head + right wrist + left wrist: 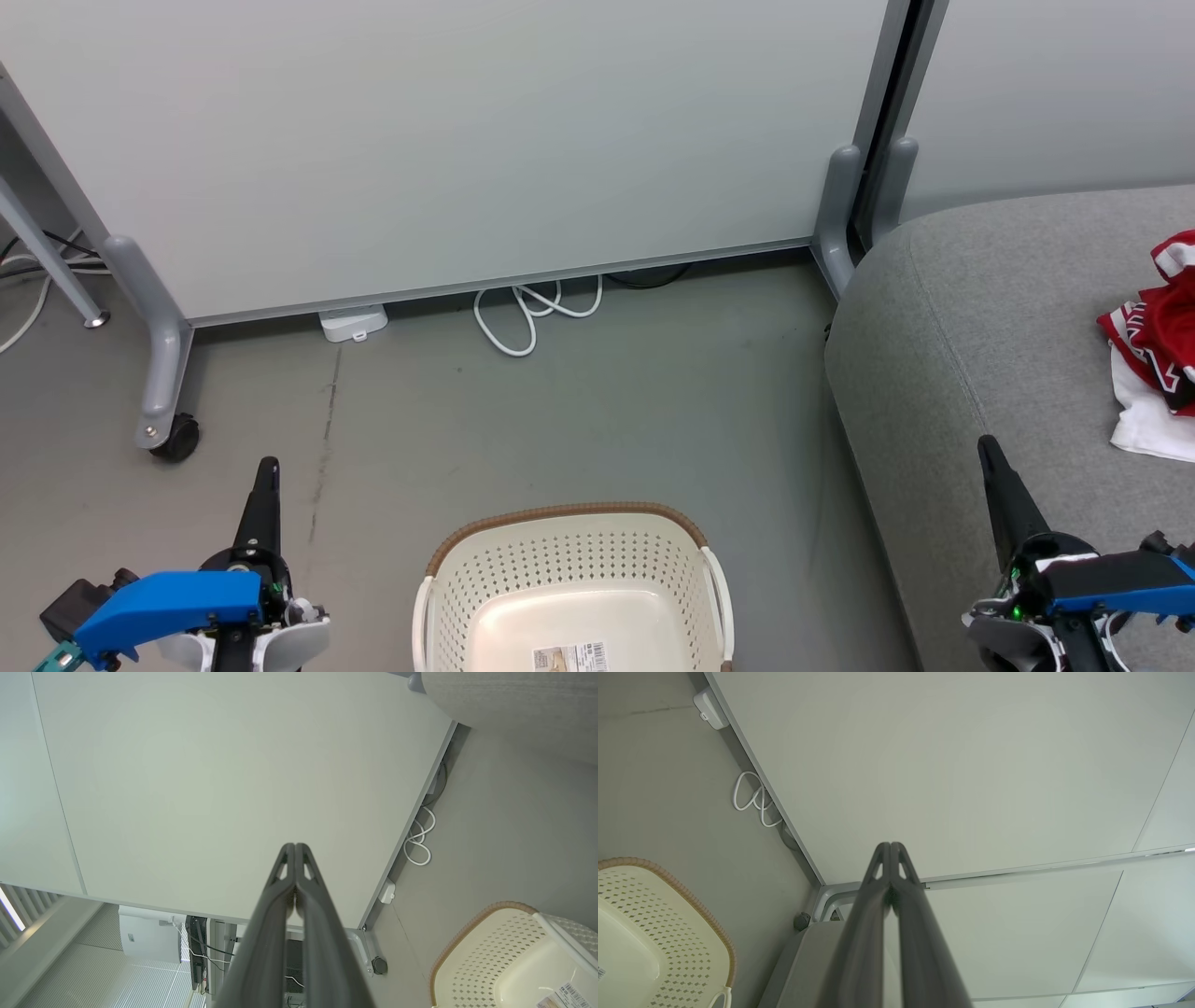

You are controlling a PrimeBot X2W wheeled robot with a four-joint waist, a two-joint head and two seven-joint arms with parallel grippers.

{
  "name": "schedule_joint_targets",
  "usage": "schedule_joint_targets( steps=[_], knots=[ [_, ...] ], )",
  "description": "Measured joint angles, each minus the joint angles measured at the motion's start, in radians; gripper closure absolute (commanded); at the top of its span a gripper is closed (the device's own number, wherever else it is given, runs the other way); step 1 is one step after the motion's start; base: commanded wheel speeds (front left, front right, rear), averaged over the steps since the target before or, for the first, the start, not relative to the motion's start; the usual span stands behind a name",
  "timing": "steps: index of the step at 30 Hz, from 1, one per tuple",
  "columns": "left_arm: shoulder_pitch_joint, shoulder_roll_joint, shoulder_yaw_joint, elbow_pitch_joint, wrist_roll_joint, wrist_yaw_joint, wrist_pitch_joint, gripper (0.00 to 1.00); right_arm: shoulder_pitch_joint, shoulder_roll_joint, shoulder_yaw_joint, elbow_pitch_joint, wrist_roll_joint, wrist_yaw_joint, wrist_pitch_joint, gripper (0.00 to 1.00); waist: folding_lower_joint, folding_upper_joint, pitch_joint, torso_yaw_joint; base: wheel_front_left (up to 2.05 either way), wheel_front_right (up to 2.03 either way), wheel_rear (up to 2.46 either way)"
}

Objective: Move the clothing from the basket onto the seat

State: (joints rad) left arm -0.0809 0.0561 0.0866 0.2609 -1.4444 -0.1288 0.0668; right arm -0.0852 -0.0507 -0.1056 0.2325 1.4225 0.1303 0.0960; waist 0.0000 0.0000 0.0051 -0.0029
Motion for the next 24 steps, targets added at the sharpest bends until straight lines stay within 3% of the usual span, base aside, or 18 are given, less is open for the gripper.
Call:
schedule_joint_targets(
  steps=[24],
  knots=[
    [-0.020,-0.004,0.026,-0.012,-0.151,0.000,0.044,1.00,-0.015,0.000,-0.007,0.011,0.172,0.000,0.016,1.00,0.0000,0.0000,-0.002,0.003,0.00,0.00,0.00]
  ],
)
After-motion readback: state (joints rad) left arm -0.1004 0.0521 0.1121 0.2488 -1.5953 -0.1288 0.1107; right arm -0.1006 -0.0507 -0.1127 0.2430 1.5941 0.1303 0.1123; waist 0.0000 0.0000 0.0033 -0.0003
